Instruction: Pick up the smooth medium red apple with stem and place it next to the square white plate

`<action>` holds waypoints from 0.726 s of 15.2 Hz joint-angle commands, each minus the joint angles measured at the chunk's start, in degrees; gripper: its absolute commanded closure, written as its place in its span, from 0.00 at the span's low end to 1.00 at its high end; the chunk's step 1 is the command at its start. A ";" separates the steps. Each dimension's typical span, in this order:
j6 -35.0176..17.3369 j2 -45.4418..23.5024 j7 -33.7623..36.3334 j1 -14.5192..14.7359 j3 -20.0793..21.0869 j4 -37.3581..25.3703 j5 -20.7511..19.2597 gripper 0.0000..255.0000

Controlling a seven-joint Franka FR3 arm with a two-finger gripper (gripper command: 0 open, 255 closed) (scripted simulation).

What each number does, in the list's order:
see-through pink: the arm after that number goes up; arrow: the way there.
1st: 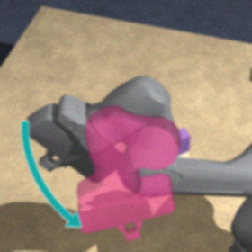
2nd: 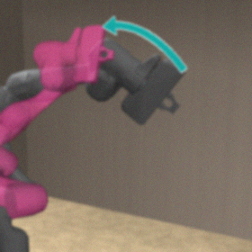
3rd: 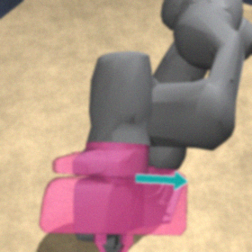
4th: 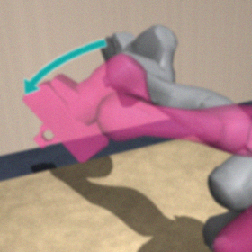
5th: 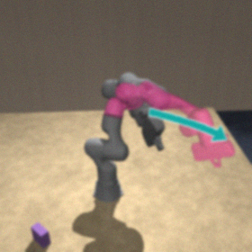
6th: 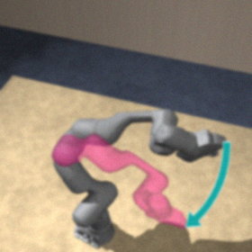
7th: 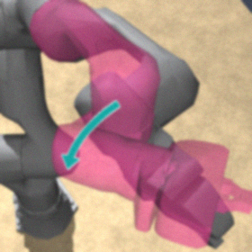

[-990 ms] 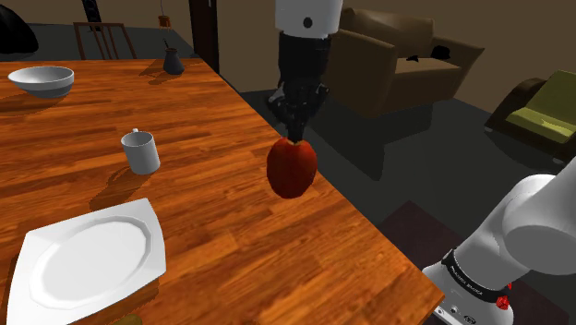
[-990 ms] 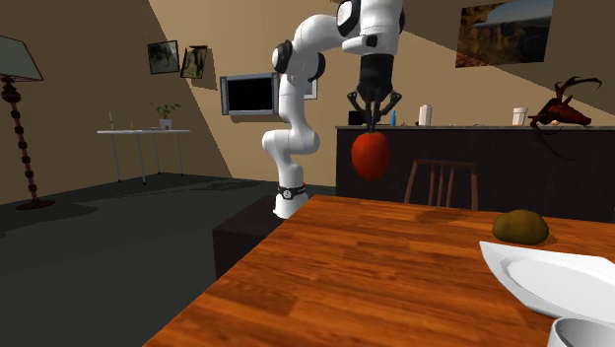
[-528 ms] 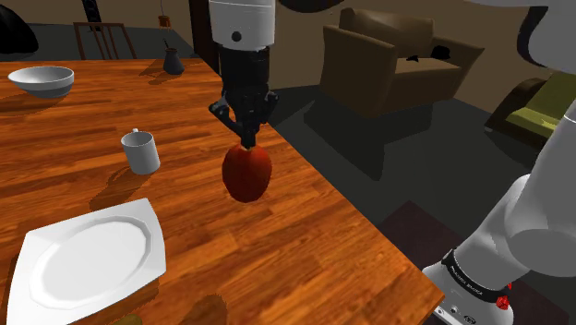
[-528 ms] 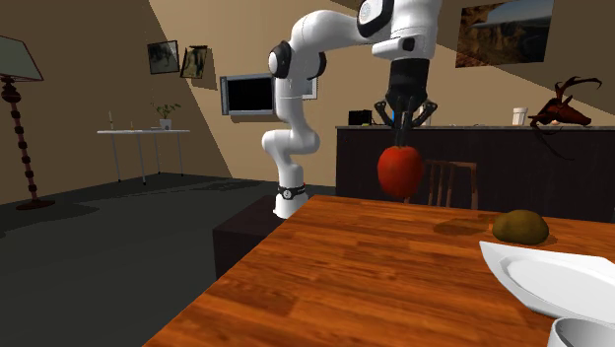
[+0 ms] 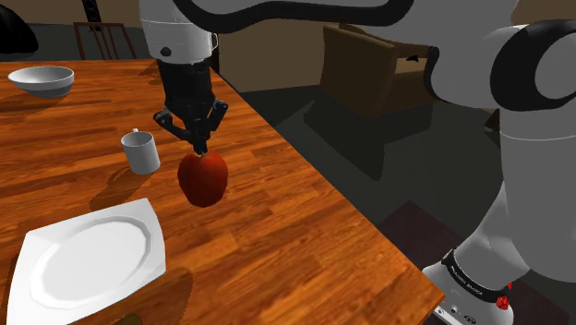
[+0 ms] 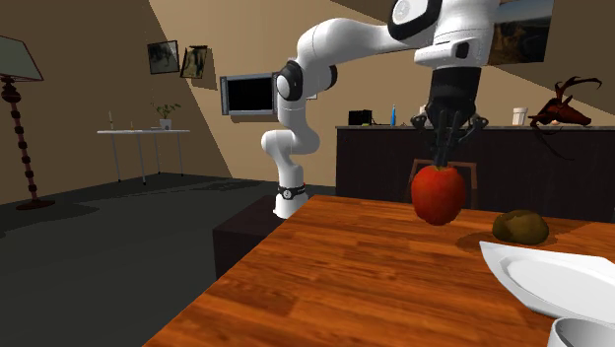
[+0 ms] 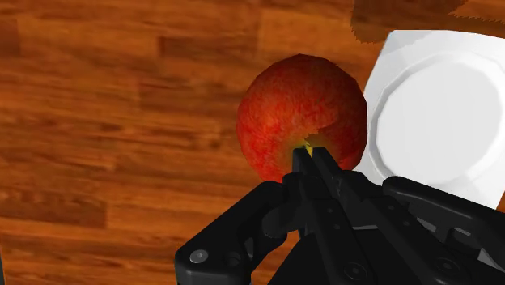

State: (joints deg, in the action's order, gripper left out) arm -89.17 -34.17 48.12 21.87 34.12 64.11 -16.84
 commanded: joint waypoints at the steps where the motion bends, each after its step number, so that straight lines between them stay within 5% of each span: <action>1: -1.41 -0.27 0.37 0.01 -0.07 1.20 -0.16 1.00; 11: -9.26 -0.10 1.00 -1.69 -0.22 9.56 -0.31 1.00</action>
State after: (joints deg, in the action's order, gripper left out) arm -97.35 -34.38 49.09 20.48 33.91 72.48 -17.15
